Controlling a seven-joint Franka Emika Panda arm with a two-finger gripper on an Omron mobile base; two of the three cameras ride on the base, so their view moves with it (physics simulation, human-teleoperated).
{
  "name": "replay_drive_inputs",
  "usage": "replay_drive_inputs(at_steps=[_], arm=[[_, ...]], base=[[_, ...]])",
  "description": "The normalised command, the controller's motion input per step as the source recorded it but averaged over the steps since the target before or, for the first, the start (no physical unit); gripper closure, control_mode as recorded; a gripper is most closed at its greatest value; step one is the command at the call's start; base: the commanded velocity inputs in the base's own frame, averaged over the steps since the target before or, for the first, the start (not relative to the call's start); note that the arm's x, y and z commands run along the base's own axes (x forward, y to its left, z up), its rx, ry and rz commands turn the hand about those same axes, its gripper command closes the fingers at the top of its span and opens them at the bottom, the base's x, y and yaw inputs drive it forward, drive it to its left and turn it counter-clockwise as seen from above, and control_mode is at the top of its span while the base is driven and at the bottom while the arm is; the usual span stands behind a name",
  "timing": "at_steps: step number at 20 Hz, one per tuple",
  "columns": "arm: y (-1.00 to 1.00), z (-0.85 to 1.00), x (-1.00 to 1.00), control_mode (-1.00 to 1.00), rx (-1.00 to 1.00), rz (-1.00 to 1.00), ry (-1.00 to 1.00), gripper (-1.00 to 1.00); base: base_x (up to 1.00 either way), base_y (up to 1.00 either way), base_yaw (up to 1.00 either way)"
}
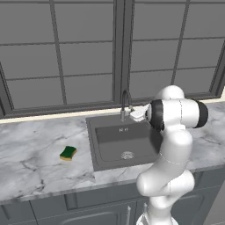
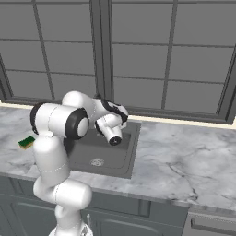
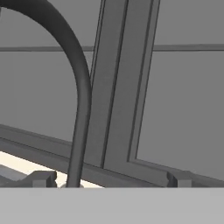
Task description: Soak the sponge with water for a few seconds and then drop it inside the sink.
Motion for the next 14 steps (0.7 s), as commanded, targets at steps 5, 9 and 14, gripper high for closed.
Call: replay_drive_inputs(at_steps=[5, 9, 14], arm=[[-0.02, -0.35, 0.19, -1.0, 0.01, 0.0, 0.0, -1.0], [0.0, -0.26, 0.23, -1.0, 0.0, 0.0, 0.0, -1.0], [0.0, -0.1, 0.29, -1.0, 0.0, 0.0, 0.0, -1.0]], base=[[0.0, 0.0, 0.0], [0.0, 0.0, 0.0], [0.0, 0.0, 0.0]])
